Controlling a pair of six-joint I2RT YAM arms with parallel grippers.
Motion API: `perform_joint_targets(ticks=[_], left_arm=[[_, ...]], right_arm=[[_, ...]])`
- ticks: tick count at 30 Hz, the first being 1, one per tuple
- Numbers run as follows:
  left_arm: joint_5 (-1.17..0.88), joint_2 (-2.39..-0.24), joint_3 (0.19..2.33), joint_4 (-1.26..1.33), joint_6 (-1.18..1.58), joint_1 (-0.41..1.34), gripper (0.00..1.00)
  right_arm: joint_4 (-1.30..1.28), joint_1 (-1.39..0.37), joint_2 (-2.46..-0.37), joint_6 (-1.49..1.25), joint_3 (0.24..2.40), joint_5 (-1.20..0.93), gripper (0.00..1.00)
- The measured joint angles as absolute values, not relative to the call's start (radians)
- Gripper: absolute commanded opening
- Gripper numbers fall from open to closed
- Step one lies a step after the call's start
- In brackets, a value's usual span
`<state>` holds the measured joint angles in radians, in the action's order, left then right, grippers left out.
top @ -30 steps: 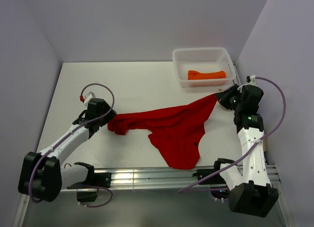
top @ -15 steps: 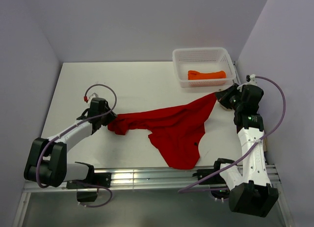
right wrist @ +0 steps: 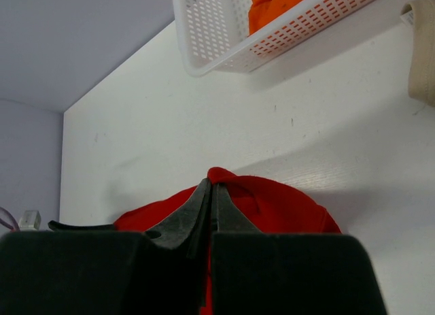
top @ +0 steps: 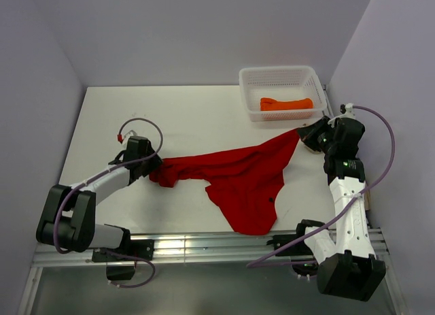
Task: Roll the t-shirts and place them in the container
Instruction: Flatten the tshirt
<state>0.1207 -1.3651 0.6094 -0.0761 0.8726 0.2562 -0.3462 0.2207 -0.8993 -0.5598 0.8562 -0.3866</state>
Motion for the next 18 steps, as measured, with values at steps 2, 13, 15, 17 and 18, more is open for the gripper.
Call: perform_joint_targets(ticks=[2, 13, 15, 17, 18], left_arm=[[0.136, -1.359, 0.609, -0.084, 0.868, 0.256, 0.55], [0.15, -1.346, 0.582, -0.078, 0.857, 0.256, 0.41], [0.146, -1.359, 0.582, -0.065, 0.855, 0.256, 0.39], [0.141, -1.366, 0.582, -0.062, 0.854, 0.256, 0.36], [0.136, -1.368, 0.582, -0.061, 0.855, 0.256, 0.34]], right_arm=[[-0.345, 0.221, -0.899, -0.56, 0.856, -0.387, 0.0], [-0.344, 0.221, -0.899, -0.56, 0.856, -0.39, 0.0], [-0.344, 0.221, -0.899, -0.561, 0.856, -0.392, 0.0], [-0.344, 0.221, -0.899, -0.561, 0.856, -0.393, 0.0], [-0.343, 0.221, -0.899, -0.561, 0.856, -0.395, 0.0]])
